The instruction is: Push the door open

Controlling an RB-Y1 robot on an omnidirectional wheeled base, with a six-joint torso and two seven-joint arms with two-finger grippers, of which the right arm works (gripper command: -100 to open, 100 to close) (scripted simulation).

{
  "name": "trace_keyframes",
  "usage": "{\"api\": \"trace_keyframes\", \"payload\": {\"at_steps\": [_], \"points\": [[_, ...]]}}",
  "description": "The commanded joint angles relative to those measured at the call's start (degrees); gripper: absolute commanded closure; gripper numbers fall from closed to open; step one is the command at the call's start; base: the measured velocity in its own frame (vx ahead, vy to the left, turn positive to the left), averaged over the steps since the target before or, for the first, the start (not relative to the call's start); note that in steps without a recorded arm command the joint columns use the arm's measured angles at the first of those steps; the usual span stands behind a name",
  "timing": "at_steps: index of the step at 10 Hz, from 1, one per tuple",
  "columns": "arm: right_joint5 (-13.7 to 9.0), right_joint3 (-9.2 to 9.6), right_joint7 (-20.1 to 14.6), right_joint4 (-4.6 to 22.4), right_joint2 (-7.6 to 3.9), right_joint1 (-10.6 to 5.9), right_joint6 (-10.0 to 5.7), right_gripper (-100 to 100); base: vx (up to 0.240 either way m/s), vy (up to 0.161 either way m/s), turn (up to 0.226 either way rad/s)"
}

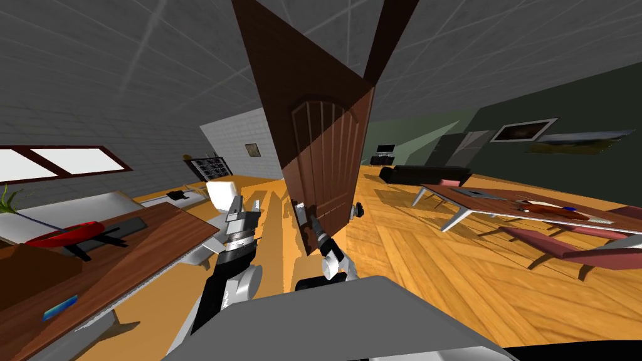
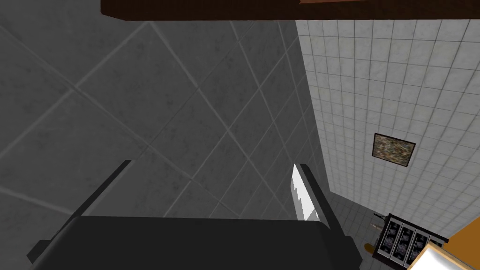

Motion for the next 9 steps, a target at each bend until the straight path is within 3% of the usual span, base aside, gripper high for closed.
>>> {"api": "trace_keyframes", "payload": {"at_steps": [1, 4, 5, 6, 9], "points": [[-0.8, 1.93, 1.1, -1.2, 0.42, 1.06, 0.22, -100, -0.036, 0.010, -0.122], [-2.2, 5.04, 2.7, -2.8, 1.66, 2.45, 0.48, -100, -0.040, 0.013, -0.143], [-2.0, 4.04, 2.3, -2.6, 1.36, 1.84, 0.82, -100, -0.024, 0.011, -0.027], [-1.8, 3.73, 2.2, -2.2, -0.46, 1.46, 0.90, -100, 0.113, 0.039, 0.030], [-1.5, 3.02, 1.9, -1.4, -0.75, 0.75, 0.99, -100, 0.206, 0.125, 0.017]]}}
